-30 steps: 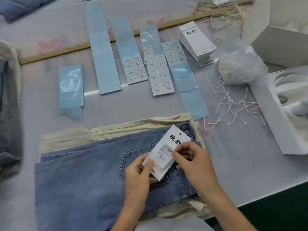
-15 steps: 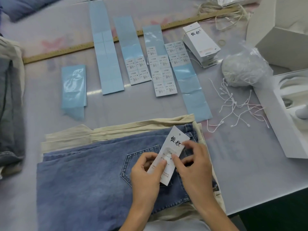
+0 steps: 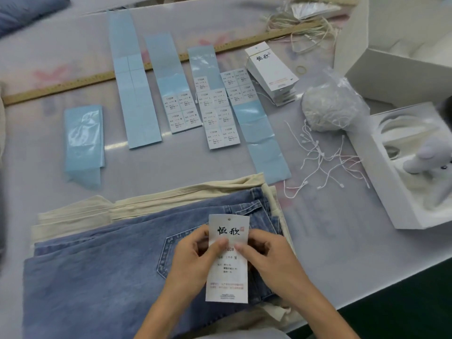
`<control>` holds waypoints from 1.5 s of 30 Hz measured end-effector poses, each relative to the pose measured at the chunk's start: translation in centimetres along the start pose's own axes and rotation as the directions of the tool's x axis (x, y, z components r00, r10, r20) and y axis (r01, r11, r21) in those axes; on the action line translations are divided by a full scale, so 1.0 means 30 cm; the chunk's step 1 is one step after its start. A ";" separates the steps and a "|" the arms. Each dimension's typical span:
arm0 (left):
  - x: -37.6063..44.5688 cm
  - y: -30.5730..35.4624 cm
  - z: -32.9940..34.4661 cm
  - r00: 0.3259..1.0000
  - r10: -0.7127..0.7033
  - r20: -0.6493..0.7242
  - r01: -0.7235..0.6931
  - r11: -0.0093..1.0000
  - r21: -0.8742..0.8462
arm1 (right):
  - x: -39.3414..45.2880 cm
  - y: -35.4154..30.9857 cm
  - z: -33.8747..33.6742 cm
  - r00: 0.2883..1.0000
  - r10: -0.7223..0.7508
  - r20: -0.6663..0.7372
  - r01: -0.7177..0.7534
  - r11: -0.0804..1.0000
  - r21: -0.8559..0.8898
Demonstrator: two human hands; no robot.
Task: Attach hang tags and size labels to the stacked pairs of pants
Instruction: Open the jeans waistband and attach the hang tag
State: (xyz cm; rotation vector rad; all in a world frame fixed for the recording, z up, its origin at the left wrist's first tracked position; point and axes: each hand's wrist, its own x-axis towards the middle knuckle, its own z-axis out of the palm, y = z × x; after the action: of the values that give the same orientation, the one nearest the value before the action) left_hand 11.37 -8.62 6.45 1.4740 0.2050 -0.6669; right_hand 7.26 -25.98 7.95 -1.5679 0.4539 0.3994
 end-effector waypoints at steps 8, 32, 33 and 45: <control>0.034 -0.019 0.006 0.993 0.027 -0.119 -0.017 0.996 0.085 | 0.211 0.040 -0.309 0.745 -0.303 -0.595 -0.014 0.884 -0.467; 0.119 0.022 0.033 0.974 0.071 -0.215 -0.034 0.984 0.172 | 0.245 0.137 -0.236 0.845 -0.275 -0.458 -0.140 0.712 -0.688; 0.115 0.027 0.032 0.978 0.073 -0.195 -0.037 0.983 0.179 | 0.246 0.146 -0.236 0.841 -0.284 -0.461 -0.140 0.708 -0.692; 0.084 0.045 0.032 0.969 0.130 -0.209 -0.106 0.987 0.122 | 0.189 0.157 -0.262 0.768 -0.317 -0.557 -0.076 0.818 -0.571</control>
State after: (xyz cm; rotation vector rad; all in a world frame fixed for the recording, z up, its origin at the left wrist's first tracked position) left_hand 13.85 -10.33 6.41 1.6523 0.2485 -0.4260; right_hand 9.50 -34.21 1.36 -2.3200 0.7916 -0.1552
